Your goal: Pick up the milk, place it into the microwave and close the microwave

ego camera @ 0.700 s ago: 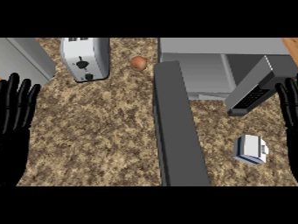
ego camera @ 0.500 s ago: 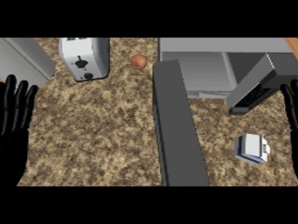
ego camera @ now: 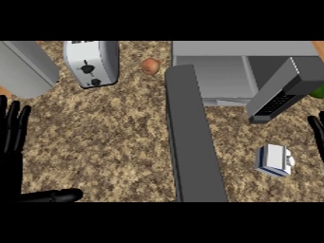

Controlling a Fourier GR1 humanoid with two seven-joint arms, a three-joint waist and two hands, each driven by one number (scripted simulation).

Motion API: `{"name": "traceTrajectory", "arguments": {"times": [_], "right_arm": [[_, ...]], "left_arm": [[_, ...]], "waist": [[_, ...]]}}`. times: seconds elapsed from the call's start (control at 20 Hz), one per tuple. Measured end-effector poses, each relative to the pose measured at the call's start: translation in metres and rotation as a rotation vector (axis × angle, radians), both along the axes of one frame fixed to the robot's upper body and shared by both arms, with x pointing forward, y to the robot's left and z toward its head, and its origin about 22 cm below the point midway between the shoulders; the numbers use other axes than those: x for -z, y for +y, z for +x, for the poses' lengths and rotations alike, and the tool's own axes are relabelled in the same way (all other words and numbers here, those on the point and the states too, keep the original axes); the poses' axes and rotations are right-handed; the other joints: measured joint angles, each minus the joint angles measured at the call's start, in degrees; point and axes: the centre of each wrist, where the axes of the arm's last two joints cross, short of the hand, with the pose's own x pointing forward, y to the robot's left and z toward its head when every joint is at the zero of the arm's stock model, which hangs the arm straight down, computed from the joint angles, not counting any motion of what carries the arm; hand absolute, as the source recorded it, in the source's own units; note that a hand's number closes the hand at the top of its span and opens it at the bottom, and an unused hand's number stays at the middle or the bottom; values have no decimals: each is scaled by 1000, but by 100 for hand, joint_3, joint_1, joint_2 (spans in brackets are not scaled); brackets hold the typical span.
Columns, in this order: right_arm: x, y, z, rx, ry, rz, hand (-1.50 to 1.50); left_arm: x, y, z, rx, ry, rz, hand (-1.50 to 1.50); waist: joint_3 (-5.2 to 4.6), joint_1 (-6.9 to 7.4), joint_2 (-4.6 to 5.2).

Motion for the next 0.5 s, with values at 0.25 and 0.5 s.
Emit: {"name": "traceTrajectory", "arguments": {"times": [0.25, 0.5], "right_arm": [[2, 8, -13, 51, 16, -12, -150], [14, -5, -19, 118, 55, -30, -150]], "left_arm": [[-13, 9, -24, -4, 11, -6, -150], [-15, 22, -44, -2, 15, -7, -150]], "waist": [[3, 7, 0], [2, 13, 1]]}}
